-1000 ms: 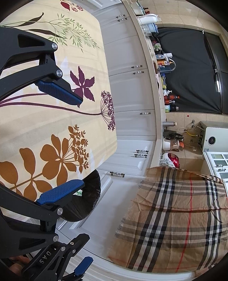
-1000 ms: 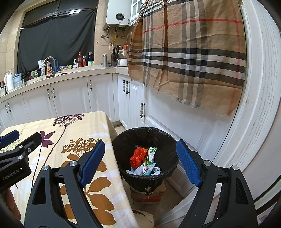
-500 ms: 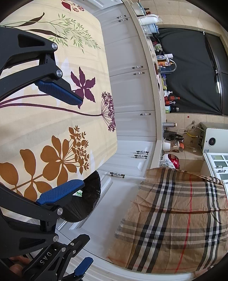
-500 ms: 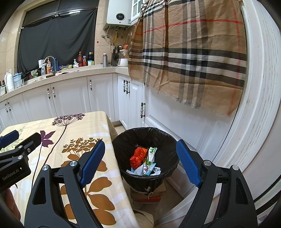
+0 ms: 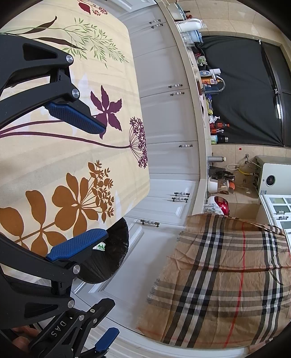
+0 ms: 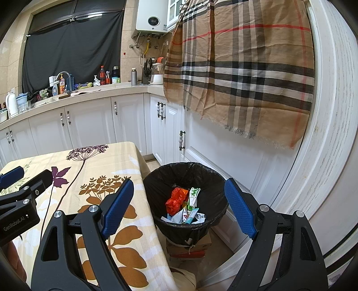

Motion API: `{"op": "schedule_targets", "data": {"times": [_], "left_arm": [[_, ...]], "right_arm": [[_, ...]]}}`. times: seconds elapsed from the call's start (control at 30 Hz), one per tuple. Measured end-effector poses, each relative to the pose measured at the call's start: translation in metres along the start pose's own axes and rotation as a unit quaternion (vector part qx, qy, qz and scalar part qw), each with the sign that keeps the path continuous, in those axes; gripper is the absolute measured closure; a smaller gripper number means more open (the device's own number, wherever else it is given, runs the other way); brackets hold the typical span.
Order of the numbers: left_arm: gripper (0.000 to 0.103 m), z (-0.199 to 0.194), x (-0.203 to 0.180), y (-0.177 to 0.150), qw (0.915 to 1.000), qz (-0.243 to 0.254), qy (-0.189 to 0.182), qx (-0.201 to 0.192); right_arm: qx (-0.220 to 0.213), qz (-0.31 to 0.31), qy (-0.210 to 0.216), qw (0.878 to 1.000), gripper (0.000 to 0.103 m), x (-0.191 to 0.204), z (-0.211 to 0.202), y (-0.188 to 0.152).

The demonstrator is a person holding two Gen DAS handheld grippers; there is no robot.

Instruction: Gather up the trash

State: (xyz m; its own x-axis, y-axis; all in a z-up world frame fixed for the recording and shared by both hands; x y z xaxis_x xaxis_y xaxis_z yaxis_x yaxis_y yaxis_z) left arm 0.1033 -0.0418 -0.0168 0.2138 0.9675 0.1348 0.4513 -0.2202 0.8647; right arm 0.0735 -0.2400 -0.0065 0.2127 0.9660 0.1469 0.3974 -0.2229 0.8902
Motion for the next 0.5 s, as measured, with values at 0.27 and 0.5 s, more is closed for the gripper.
{"op": "schedule_targets", "data": {"times": [0.27, 0.5], "left_arm": [[0.019, 0.0002, 0.0012, -0.0007, 1.0000, 0.000, 0.001, -0.001], [0.019, -0.0005, 0.0017, -0.0014, 1.0000, 0.003, 0.001, -0.001]], "right_arm": [[0.000, 0.000, 0.000, 1.000, 0.022, 0.0002, -0.0001, 0.0000], [0.000, 0.000, 0.000, 1.000, 0.022, 0.0004, -0.0001, 0.0000]]}}
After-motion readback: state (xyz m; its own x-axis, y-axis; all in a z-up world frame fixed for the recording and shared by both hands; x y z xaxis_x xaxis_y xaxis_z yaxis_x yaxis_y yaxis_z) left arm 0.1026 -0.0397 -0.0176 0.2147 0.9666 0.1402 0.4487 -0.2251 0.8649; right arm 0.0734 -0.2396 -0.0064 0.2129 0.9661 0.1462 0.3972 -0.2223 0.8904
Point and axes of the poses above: each gripper's, at about its wrist camera, not at the fingertips, and z roughly the way its jaws point, x to its left, y to its top, the point moved 6 cm from there along z, roughly the way its jaws point, and after that the axes turned 12 degrees about z, right-handed, at the moved point
